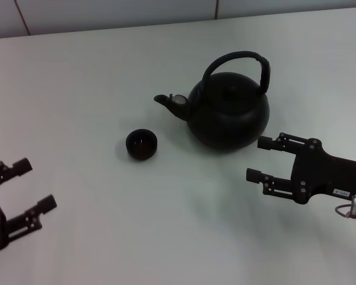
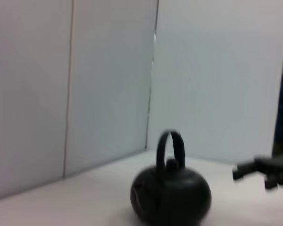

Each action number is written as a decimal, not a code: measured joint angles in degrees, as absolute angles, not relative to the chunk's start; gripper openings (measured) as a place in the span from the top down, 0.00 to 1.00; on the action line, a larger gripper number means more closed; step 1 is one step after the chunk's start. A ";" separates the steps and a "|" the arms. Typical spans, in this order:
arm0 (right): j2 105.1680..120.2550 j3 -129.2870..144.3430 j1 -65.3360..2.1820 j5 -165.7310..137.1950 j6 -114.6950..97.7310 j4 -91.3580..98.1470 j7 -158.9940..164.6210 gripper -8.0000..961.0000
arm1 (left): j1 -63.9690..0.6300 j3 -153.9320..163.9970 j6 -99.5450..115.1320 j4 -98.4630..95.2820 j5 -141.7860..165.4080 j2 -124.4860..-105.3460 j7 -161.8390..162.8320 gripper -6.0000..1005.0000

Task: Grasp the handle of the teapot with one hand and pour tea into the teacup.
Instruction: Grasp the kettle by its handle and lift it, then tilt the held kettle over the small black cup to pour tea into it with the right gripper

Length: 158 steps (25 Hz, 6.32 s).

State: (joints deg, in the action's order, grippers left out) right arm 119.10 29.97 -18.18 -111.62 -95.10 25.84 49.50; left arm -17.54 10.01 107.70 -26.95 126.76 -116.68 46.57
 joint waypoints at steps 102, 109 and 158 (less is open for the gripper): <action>119.08 -5.28 -24.72 -87.29 -75.18 -24.56 -5.59 0.90 | -15.02 15.29 101.40 -29.70 125.31 -118.30 43.49 0.20; 117.78 -5.35 -24.93 -87.03 -80.02 -24.36 -3.89 0.90 | -15.21 15.29 101.13 -29.61 125.31 -118.33 43.51 0.20; 118.92 8.53 -42.89 -111.87 -71.49 11.75 31.35 0.90 | -14.89 15.21 100.45 -24.61 123.92 -118.55 41.30 0.20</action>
State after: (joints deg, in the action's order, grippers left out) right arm 118.92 8.53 -42.89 -111.87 -71.49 11.75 31.35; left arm -14.89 15.21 100.45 -24.61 123.92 -118.55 41.30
